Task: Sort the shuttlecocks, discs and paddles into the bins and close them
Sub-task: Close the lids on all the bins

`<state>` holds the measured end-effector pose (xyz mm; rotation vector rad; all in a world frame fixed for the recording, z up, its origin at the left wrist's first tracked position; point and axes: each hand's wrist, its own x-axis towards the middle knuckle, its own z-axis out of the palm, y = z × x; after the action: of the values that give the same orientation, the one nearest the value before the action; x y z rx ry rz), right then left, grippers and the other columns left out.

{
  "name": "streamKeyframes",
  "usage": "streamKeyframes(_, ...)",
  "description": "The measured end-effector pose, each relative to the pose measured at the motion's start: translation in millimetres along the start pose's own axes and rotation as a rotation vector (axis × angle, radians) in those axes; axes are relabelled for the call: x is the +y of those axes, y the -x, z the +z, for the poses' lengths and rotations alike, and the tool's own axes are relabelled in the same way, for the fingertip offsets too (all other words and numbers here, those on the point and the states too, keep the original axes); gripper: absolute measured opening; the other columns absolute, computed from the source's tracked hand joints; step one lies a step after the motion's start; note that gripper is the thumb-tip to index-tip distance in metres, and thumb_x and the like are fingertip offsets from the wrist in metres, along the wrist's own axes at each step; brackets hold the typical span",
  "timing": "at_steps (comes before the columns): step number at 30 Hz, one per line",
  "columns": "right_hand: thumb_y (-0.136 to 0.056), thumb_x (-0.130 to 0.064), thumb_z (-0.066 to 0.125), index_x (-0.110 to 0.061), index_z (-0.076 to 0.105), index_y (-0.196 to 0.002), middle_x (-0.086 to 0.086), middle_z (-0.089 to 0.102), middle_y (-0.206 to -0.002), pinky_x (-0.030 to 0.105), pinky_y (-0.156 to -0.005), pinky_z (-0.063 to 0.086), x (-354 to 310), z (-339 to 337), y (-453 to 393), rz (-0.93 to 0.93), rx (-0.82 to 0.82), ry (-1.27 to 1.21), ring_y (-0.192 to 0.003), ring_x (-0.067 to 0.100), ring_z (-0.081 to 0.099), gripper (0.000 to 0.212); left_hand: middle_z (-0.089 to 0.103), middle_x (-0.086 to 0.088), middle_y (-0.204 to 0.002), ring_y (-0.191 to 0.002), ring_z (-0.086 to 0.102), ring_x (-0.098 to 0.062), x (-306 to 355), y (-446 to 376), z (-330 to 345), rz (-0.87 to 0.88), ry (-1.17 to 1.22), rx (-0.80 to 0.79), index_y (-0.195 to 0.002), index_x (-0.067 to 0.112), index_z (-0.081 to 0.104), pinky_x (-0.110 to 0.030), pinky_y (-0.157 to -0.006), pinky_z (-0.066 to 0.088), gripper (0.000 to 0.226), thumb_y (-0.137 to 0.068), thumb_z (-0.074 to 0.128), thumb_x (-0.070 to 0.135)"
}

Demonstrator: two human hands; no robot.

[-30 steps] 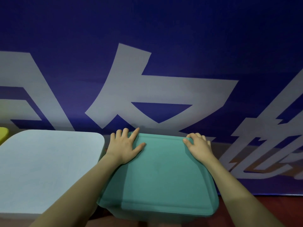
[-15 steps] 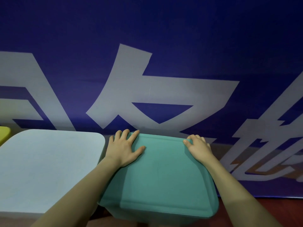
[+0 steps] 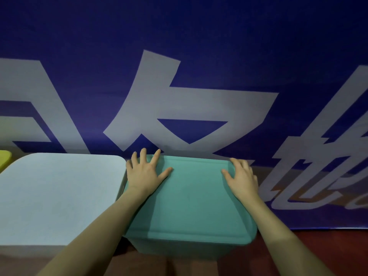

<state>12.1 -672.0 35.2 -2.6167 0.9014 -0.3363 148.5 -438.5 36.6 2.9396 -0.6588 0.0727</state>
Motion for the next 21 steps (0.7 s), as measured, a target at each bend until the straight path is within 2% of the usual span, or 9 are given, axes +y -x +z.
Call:
streamKeyframes(4, -0.096, -0.043, 0.04, -0.019, 0.022, -0.147, 0.004, 0.019, -0.154, 0.042, -0.103, 0.034, 5, -4, 31, 0.01, -0.103, -0.017, -0.135, 0.027, 0.03, 0.059, 0.02, -0.012, -0.15, -0.135, 0.022, -0.037, -5, 20, -4, -0.024, 0.015, 0.039, -0.142, 0.034, 0.027, -0.049, -0.107, 0.024, 0.065, -0.086, 0.034, 0.067)
streamKeyframes(7, -0.097, -0.043, 0.037, -0.018, 0.014, -0.15, 0.003, 0.001, -0.158, 0.041, -0.108, 0.028, 2, -6, 40, 0.007, -0.168, -0.07, -0.141, 0.028, 0.019, 0.063, 0.011, -0.016, -0.154, -0.137, 0.02, -0.037, -12, 33, 1, -0.045, 0.009, -0.021, -0.146, 0.035, 0.021, -0.046, -0.109, 0.022, 0.068, -0.087, 0.025, 0.07)
streamKeyframes(10, -0.097, -0.041, 0.041, -0.016, 0.015, -0.149, 0.006, 0.002, -0.158, 0.038, -0.112, 0.023, 3, -5, 41, -0.01, -0.17, -0.123, -0.143, 0.029, 0.015, 0.064, 0.007, -0.021, -0.154, -0.134, 0.026, -0.04, -15, 33, -1, -0.003, 0.034, -0.059, -0.147, 0.03, 0.022, -0.045, -0.11, 0.022, 0.072, -0.087, 0.029, 0.068)
streamKeyframes(13, -0.097, -0.039, 0.043, -0.013, 0.018, -0.149, 0.007, 0.004, -0.158, 0.035, -0.113, 0.02, 4, -3, 40, -0.006, -0.158, -0.159, -0.143, 0.027, 0.013, 0.063, 0.006, -0.017, -0.155, -0.131, 0.028, -0.04, -14, 29, -1, 0.043, 0.013, -0.052, -0.147, 0.03, 0.023, -0.046, -0.109, 0.022, 0.071, -0.088, 0.028, 0.068)
streamKeyframes(17, -0.098, -0.044, 0.032, -0.018, 0.012, -0.15, 0.006, -0.001, -0.158, 0.039, -0.112, 0.023, 2, 0, 38, 0.001, -0.174, 0.008, -0.143, 0.028, 0.014, 0.061, 0.003, -0.014, -0.157, -0.139, 0.014, -0.04, -16, 28, 5, 0.04, 0.006, -0.067, -0.149, 0.032, 0.016, -0.046, -0.113, 0.015, 0.072, -0.087, 0.018, 0.07)
streamKeyframes(21, -0.1, -0.044, 0.021, -0.017, 0.004, -0.151, 0.002, -0.008, -0.158, 0.035, -0.118, 0.002, 2, 2, 37, -0.063, -0.146, 0.176, -0.145, 0.016, -0.003, 0.06, 0.011, -0.017, -0.156, -0.142, 0.008, -0.037, -15, 29, 6, 0.053, 0.016, -0.023, -0.148, 0.031, 0.02, -0.044, -0.116, 0.005, 0.095, -0.068, -0.006, 0.075)
